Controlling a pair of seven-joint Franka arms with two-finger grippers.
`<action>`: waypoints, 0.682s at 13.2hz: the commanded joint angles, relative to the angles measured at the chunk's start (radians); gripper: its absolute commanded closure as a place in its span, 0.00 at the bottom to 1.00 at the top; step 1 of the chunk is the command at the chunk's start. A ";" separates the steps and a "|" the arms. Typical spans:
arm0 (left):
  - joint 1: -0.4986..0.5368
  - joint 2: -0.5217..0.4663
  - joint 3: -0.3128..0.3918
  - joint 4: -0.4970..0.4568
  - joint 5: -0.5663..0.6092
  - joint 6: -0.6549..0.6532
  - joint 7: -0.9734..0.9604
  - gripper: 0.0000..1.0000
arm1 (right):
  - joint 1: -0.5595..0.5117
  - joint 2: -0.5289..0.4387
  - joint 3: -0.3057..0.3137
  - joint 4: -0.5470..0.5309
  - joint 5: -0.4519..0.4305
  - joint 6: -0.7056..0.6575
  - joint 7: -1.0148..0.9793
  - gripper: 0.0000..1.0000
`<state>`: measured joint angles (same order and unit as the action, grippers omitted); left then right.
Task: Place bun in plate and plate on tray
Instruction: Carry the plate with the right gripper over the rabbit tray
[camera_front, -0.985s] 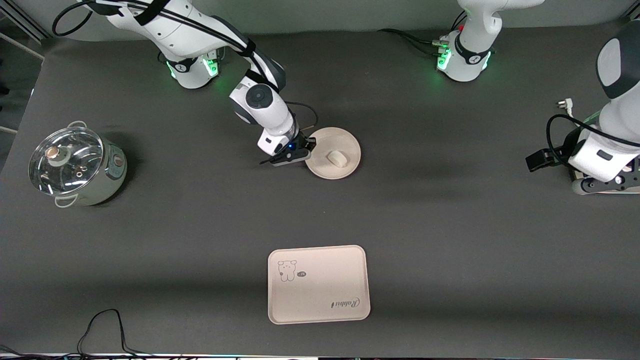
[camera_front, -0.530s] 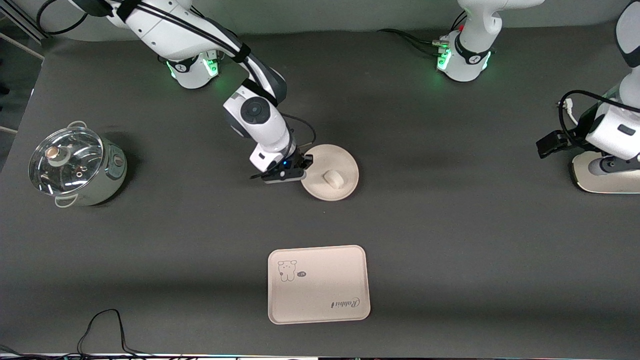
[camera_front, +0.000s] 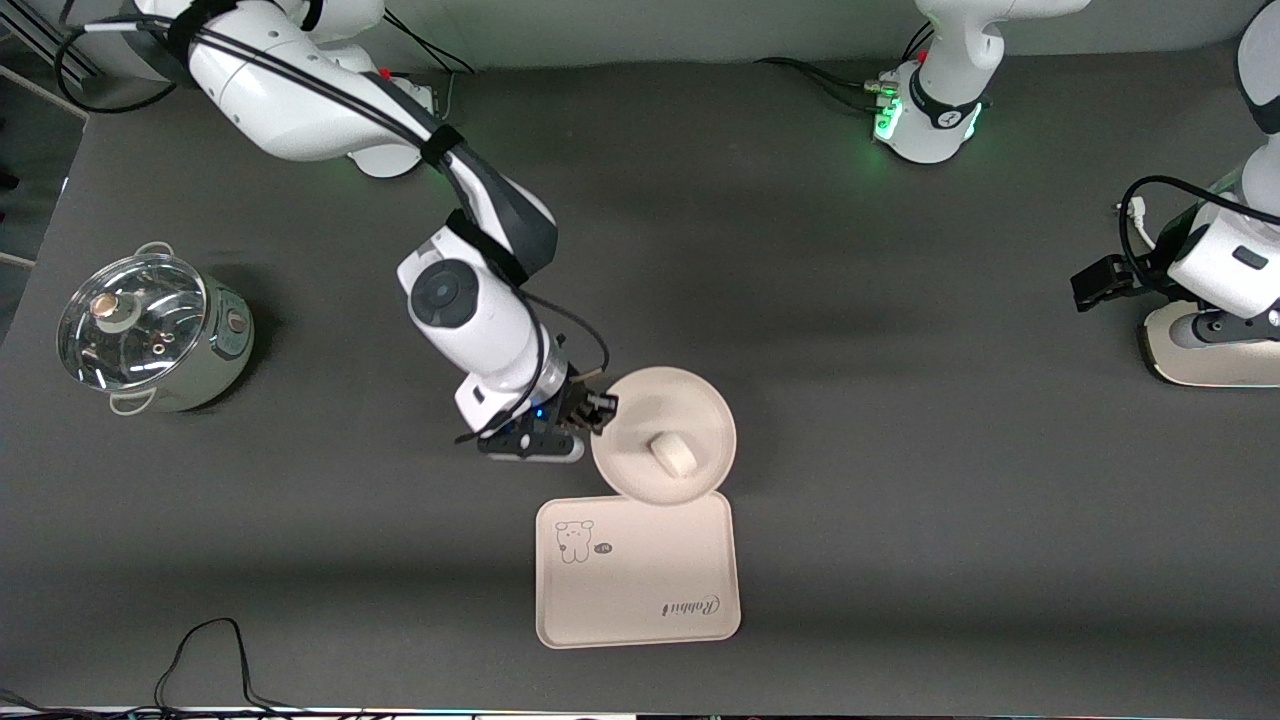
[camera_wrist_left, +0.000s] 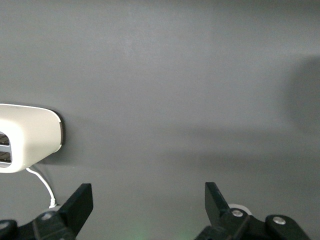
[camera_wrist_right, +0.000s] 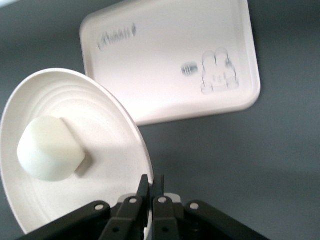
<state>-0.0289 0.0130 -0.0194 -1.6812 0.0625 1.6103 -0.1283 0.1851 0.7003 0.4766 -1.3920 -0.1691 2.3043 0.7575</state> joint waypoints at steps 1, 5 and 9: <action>-0.003 -0.002 0.012 0.005 -0.018 -0.018 0.030 0.00 | -0.004 0.146 0.016 0.261 0.014 -0.072 -0.099 1.00; -0.005 0.004 0.012 0.003 -0.018 -0.018 0.030 0.00 | -0.058 0.267 0.016 0.404 0.049 -0.053 -0.245 1.00; -0.005 0.004 0.012 0.001 -0.018 -0.020 0.030 0.00 | -0.065 0.405 0.013 0.436 0.048 0.079 -0.250 1.00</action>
<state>-0.0286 0.0194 -0.0144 -1.6825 0.0540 1.6068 -0.1153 0.1093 1.0188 0.4766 -1.0267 -0.1370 2.3386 0.5369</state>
